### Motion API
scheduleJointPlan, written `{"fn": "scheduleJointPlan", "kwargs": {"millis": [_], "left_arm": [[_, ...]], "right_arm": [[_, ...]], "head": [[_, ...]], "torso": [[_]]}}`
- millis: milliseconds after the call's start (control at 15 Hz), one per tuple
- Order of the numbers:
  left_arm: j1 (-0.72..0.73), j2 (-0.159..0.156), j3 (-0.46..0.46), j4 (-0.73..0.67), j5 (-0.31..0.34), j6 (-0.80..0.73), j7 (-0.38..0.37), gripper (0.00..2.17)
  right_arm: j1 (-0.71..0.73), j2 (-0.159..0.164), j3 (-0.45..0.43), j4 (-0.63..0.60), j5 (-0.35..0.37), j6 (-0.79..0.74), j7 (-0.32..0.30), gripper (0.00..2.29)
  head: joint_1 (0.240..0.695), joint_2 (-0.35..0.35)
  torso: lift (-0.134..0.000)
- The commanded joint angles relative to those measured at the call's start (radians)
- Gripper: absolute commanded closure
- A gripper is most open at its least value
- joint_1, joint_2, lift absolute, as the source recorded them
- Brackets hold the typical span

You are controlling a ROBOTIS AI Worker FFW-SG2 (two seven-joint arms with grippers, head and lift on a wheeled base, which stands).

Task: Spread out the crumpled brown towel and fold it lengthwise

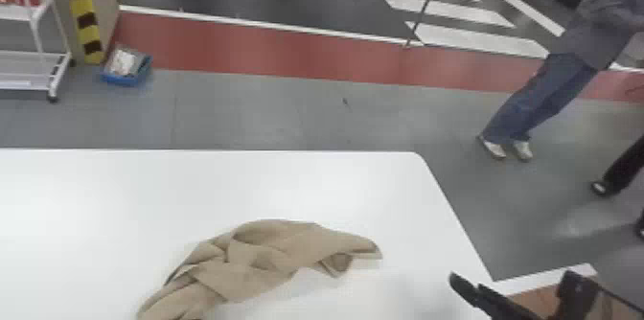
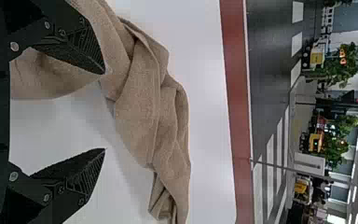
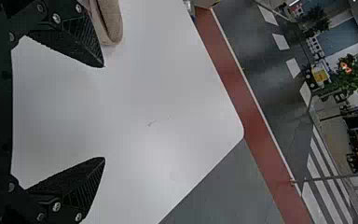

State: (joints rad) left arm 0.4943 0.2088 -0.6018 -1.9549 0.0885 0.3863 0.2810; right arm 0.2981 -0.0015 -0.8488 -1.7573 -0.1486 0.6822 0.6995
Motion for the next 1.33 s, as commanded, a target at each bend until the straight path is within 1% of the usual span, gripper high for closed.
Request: {"fn": "scheduleJointPlan", "kwargs": {"millis": [0, 67, 133, 200, 333, 467, 533, 733, 933, 1067, 1133, 1200, 1267], "left_arm": [[0.004, 0.018, -0.055, -0.021, -0.018, 0.003, 0.07, 0.35], [0.006, 0.032, -0.082, -0.032, -0.053, 0.015, 0.125, 0.35], [0.004, 0.043, -0.105, -0.041, -0.072, 0.055, 0.175, 0.35], [0.01, 0.054, -0.118, -0.061, -0.072, 0.113, 0.21, 0.35], [0.036, 0.064, -0.127, -0.071, -0.067, 0.122, 0.242, 0.35], [0.046, 0.06, -0.128, -0.059, -0.039, 0.122, 0.267, 0.35], [0.046, 0.054, -0.13, -0.05, -0.038, 0.119, 0.287, 0.35], [0.036, 0.054, -0.128, -0.024, -0.041, 0.11, 0.313, 0.35], [0.024, 0.052, -0.128, 0.014, -0.058, 0.107, 0.331, 0.36], [0.015, 0.052, -0.121, 0.03, -0.067, 0.107, 0.337, 0.61], [0.009, 0.052, -0.118, 0.037, -0.072, 0.107, 0.345, 0.82], [0.001, 0.05, -0.112, 0.045, -0.072, 0.11, 0.351, 1.15], [-0.005, 0.05, -0.105, 0.05, -0.07, 0.11, 0.359, 1.43]], "right_arm": [[0.003, 0.002, -0.003, 0.001, 0.0, -0.002, 0.0, 0.19], [0.003, 0.002, -0.003, 0.001, 0.0, -0.002, 0.001, 0.19], [0.003, 0.002, -0.003, 0.001, 0.001, -0.002, 0.001, 0.19], [0.003, 0.002, -0.003, 0.001, 0.001, 0.001, 0.001, 0.19], [0.003, 0.002, -0.001, 0.001, 0.0, 0.001, 0.001, 0.19], [0.001, 0.002, 0.004, 0.005, 0.0, 0.001, 0.0, 0.19], [0.001, 0.002, 0.005, 0.007, 0.0, 0.001, 0.0, 0.19], [0.001, 0.002, 0.004, 0.01, -0.003, 0.001, 0.001, 0.19], [0.001, 0.002, 0.0, 0.019, -0.014, -0.008, 0.005, 0.19], [0.001, 0.002, 0.0, 0.019, -0.019, -0.011, 0.009, 0.19], [0.001, 0.002, 0.002, 0.019, -0.02, -0.008, 0.011, 0.19], [0.001, 0.002, 0.002, 0.018, -0.025, -0.011, 0.011, 0.19], [0.003, 0.002, 0.002, 0.012, -0.025, -0.011, 0.011, 0.19]], "head": [[0.695, -0.35], [0.695, -0.35], [0.695, -0.35], [0.695, -0.35], [0.695, -0.35], [0.695, -0.35], [0.695, -0.35], [0.695, -0.35], [0.695, -0.35], [0.695, -0.35], [0.695, -0.35], [0.695, -0.35], [0.695, -0.35]], "torso": [[0.0], [0.0], [0.0], [0.0], [0.0], [0.0], [0.0], [0.0], [0.0], [0.0], [0.0], [0.0], [0.0]]}}
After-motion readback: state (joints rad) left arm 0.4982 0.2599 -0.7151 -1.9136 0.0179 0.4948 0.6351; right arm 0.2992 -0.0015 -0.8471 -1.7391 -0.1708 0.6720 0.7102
